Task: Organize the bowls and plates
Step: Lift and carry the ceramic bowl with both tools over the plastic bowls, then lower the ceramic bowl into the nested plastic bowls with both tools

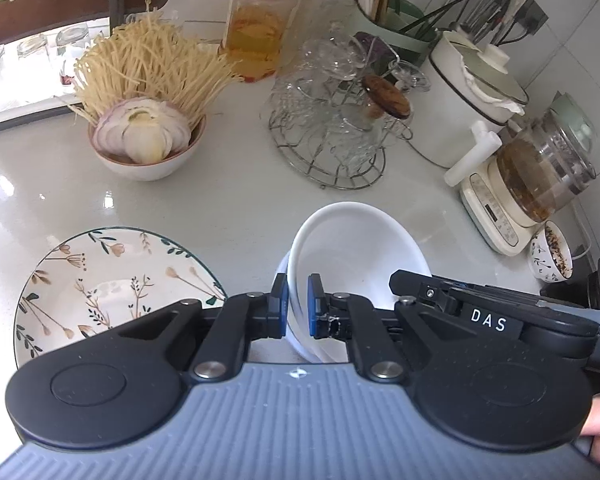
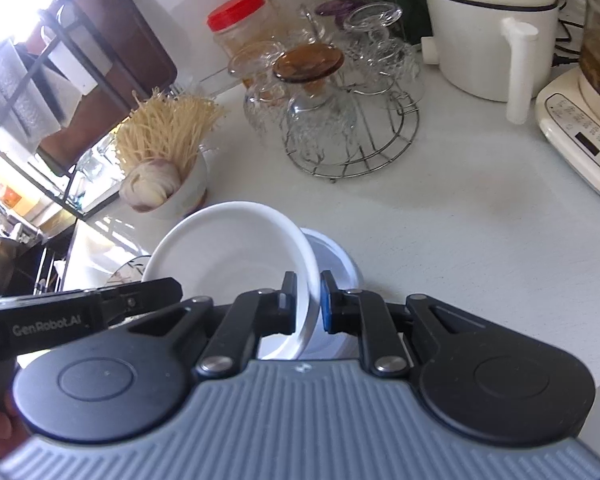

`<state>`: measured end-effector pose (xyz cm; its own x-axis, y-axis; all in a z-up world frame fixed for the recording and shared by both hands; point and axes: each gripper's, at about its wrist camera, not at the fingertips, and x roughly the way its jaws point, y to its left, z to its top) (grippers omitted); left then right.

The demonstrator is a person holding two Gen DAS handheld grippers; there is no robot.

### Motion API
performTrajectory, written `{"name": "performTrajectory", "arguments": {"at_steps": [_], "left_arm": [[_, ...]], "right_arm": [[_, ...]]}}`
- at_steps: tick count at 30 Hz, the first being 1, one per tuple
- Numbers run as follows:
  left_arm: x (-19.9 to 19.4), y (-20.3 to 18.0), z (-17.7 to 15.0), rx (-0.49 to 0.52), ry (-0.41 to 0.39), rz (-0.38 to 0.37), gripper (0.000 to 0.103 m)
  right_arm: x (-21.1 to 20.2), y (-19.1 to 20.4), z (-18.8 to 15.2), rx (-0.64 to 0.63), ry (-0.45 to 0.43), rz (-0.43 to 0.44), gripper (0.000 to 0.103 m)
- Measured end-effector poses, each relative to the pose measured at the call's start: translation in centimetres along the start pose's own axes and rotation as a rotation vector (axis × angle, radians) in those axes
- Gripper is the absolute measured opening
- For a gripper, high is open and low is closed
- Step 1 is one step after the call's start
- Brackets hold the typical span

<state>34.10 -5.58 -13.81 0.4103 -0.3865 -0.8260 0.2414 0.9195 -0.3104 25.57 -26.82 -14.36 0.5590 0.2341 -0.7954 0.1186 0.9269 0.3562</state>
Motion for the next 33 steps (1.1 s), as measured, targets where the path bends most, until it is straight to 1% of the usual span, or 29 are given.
{"name": "performTrajectory", "arguments": {"at_steps": [4, 7, 11, 15, 17, 18, 19, 20, 21, 22, 25, 28, 31, 33], "left_arm": [[0.5, 0.1, 0.1, -0.014, 0.026, 0.008, 0.010], [0.6, 0.0, 0.1, -0.008, 0.018, 0.007, 0.010], [1.2, 0.2, 0.0, -0.027, 0.029, -0.004, 0.010], [1.5, 0.3, 0.1, -0.040, 0.032, 0.000, 0.010], [1.6, 0.4, 0.1, -0.040, 0.034, 0.015, 0.011], [1.6, 0.5, 0.2, -0.043, 0.036, 0.018, 0.012], [1.7, 0.7, 0.1, -0.050, 0.040, 0.022, 0.016], [1.8, 0.8, 0.1, -0.055, 0.052, 0.023, 0.021], [2.0, 1.0, 0.1, -0.059, 0.065, 0.027, 0.032], [2.1, 1.2, 0.0, -0.069, 0.067, 0.038, 0.040], [2.1, 1.5, 0.0, -0.070, 0.069, 0.039, 0.041], [1.9, 1.6, 0.0, -0.067, 0.061, 0.037, 0.041], [1.7, 1.8, 0.0, -0.074, 0.053, 0.030, 0.042], [1.8, 1.8, 0.0, -0.078, 0.054, 0.025, 0.042]], "right_arm": [[0.4, 0.2, 0.0, -0.009, 0.007, -0.009, 0.016], [0.2, 0.1, -0.2, -0.005, -0.002, -0.010, 0.016], [1.3, -0.7, -0.3, 0.035, 0.025, -0.007, 0.016], [1.6, -1.0, -0.3, 0.044, 0.030, -0.005, 0.016], [1.7, -1.1, -0.1, 0.049, 0.032, -0.004, 0.017], [1.7, -1.1, 0.0, 0.051, 0.033, 0.003, 0.025], [1.6, -1.2, 0.0, 0.056, 0.029, 0.019, 0.039], [1.4, -1.2, 0.0, 0.061, 0.023, 0.037, 0.046], [1.2, -1.2, 0.0, 0.062, 0.012, 0.045, 0.057], [1.0, -1.1, 0.0, 0.057, -0.001, 0.035, 0.063], [1.0, -1.3, 0.1, 0.072, -0.016, 0.020, 0.063], [1.6, -1.8, 0.2, 0.093, -0.015, -0.016, 0.063], [2.7, -2.4, 0.0, 0.119, 0.027, -0.025, 0.062], [3.5, -2.9, -0.4, 0.164, 0.067, -0.011, 0.062]]}}
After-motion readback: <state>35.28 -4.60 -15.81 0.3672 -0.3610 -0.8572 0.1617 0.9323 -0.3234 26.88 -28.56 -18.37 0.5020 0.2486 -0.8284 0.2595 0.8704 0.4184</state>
